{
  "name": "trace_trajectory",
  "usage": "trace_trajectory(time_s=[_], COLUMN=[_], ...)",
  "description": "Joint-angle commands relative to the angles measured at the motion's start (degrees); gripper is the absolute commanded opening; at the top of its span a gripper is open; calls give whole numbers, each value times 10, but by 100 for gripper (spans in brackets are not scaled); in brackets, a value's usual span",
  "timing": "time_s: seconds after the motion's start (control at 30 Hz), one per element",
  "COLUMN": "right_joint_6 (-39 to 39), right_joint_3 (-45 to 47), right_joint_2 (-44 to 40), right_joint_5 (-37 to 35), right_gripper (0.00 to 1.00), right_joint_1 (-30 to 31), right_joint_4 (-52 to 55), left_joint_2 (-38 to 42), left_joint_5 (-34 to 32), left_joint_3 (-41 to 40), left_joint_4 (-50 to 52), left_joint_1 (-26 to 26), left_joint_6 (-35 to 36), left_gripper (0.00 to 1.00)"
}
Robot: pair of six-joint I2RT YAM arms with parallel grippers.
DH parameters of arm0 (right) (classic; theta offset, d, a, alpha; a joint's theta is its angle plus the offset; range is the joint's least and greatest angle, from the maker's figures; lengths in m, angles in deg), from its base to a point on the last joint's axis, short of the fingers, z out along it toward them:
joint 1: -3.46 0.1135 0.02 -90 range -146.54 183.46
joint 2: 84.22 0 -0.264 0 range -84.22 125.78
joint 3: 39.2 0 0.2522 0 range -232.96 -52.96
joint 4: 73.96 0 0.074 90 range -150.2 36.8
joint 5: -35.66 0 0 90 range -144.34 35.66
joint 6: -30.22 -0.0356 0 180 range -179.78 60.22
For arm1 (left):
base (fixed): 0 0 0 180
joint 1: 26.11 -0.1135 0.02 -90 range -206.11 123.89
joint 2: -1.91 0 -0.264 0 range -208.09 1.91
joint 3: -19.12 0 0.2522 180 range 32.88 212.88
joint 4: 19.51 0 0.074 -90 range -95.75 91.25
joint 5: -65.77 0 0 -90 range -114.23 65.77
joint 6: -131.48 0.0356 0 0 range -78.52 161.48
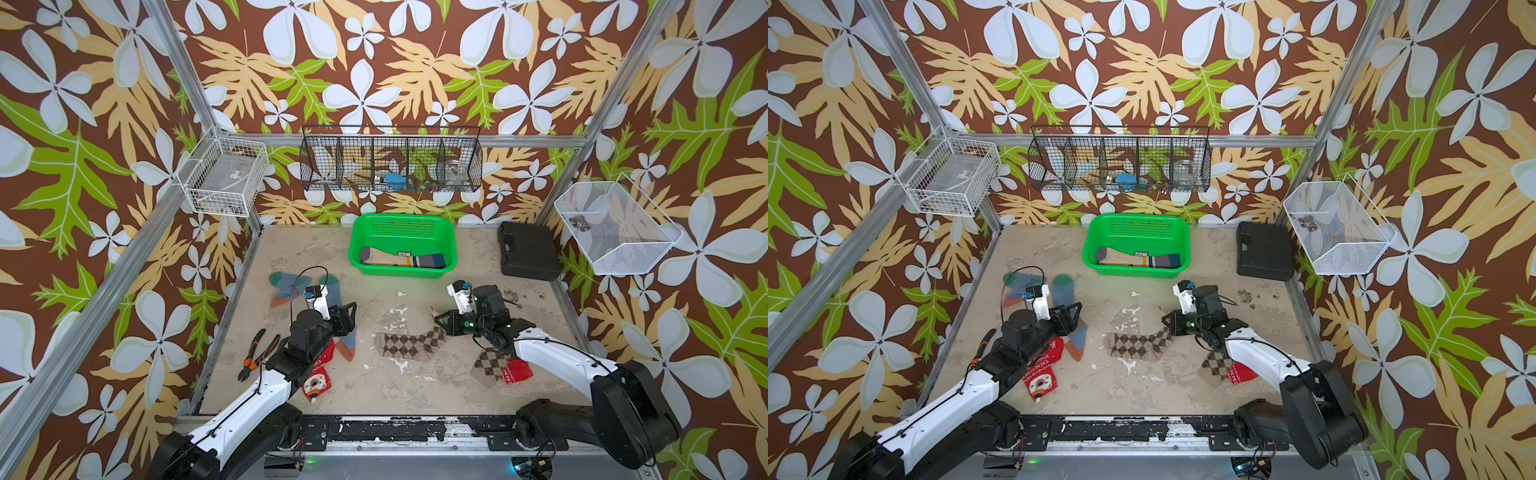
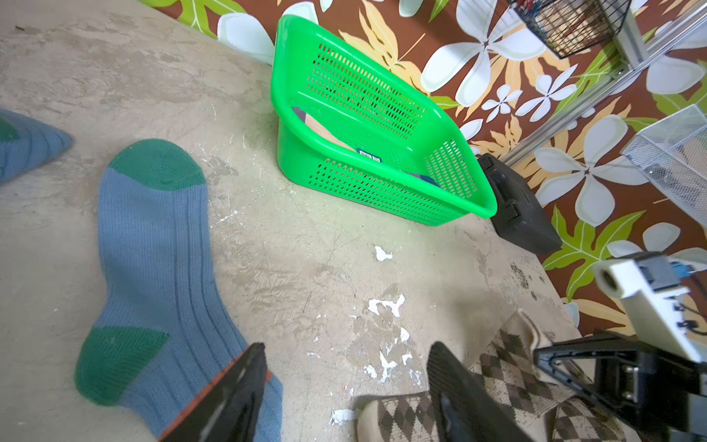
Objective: Place the socks together as a pair
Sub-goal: Flatten out the sock at the center of the board, then pick up the sock from the center of the board.
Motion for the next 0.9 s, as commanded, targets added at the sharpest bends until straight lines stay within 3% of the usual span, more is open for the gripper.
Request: trace_trajectory(time_s=[0.0,0.17,0.33,0.63,0.77,0.87], right_joint_6=[23,8,0,18,-20,-69], right_joint_3=[27,69,74,92,108,117], right_joint_2=[4,-38,-97,-185,-215,-226], right_joint_5=[-55,-52,-90,-157,-152,-229], right_gripper=[27,42,48,51,51,49], right_joint_1=[-21,-108,-121,-121,-89,2], right_joint_4=[-12,-43,-37,75,106,159], left_joint_2=[-13,-17,-42,-70,-66,-63], left_joint_5=[26,43,57,-24,-40,-36], left_joint_3=[3,-9,-19,-10,16,27], left_joint_4=[-26,-6,9,35,35,35], left_joint_1=[0,0,19,147,199,214], left_joint_6=[-5,2,8,-4,-3,-3], left_gripper=[69,70,70,70,70,70])
